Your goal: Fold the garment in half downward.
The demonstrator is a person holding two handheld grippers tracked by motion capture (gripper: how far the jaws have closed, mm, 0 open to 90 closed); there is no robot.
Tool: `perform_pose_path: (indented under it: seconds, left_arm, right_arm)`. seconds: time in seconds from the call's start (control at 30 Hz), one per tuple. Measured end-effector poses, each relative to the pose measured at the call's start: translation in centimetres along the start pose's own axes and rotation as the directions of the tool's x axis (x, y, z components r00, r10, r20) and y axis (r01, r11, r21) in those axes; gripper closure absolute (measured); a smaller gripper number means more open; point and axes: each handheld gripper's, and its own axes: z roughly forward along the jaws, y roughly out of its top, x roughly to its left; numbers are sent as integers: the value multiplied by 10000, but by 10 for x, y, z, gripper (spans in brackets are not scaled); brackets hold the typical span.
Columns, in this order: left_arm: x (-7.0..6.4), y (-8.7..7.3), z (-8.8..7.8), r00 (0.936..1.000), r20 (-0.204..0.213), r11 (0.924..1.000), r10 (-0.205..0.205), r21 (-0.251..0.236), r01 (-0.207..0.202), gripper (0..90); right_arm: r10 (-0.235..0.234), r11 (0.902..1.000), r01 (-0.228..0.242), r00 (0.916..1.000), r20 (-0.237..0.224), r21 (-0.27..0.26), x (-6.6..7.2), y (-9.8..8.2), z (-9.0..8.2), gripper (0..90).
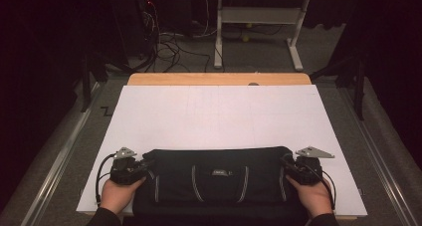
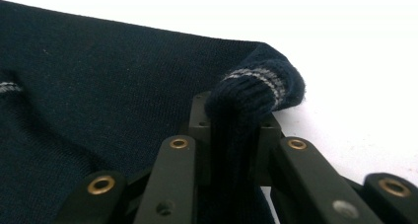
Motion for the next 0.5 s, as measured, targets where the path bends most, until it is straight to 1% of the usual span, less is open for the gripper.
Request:
perform_pose_path:
  seconds: [0.07,0.13,0.17,0.2,0.27,0.33,0.37,0.4,0.43,0.5]
  left_arm:
    - [0,-1,-1,10000,26,9999,52,-158,-52,737]
    - [-1,-2,-4,9996,62,9984,265,-501,-261,743]
    - [-2,-2,-6,9994,36,9975,350,-619,-348,745]
    - [-3,-2,-8,9992,20,9962,397,-780,-394,745]
    - [-5,0,-13,9980,87,9929,624,-1025,-612,747]
    - [-6,3,-15,9975,68,9912,700,-1127,-688,747]
    - [-6,5,-15,9976,99,9911,681,-1150,-665,747]
    - [-6,6,-15,9974,85,9911,714,-1128,-700,748]
    - [-5,8,-14,9966,6,9911,822,-1049,-816,749]
    - [-4,13,-11,9961,-100,9913,879,-976,-885,751]
  right_arm:
    - [-81,9999,81,10000,19,-120,0,-1,-2,786]
    - [-192,9994,196,9997,127,-295,2,-3,-7,788]
    - [-317,9977,328,9993,183,-592,3,-4,-13,788]
    - [-317,9977,328,9993,183,-592,3,-4,-13,788]
    - [-447,9948,465,9988,224,-906,4,-4,-18,788]
    - [-562,9925,586,9981,258,-1074,5,-3,-21,788]
    - [-516,9924,536,9985,209,-1110,5,-3,-21,787]
    - [-514,9922,536,9984,224,-1127,5,-1,-21,787]
    - [-673,9913,700,9974,275,-1118,4,1,-20,787]
    - [-756,9903,789,9966,329,-1143,2,7,-18,787]
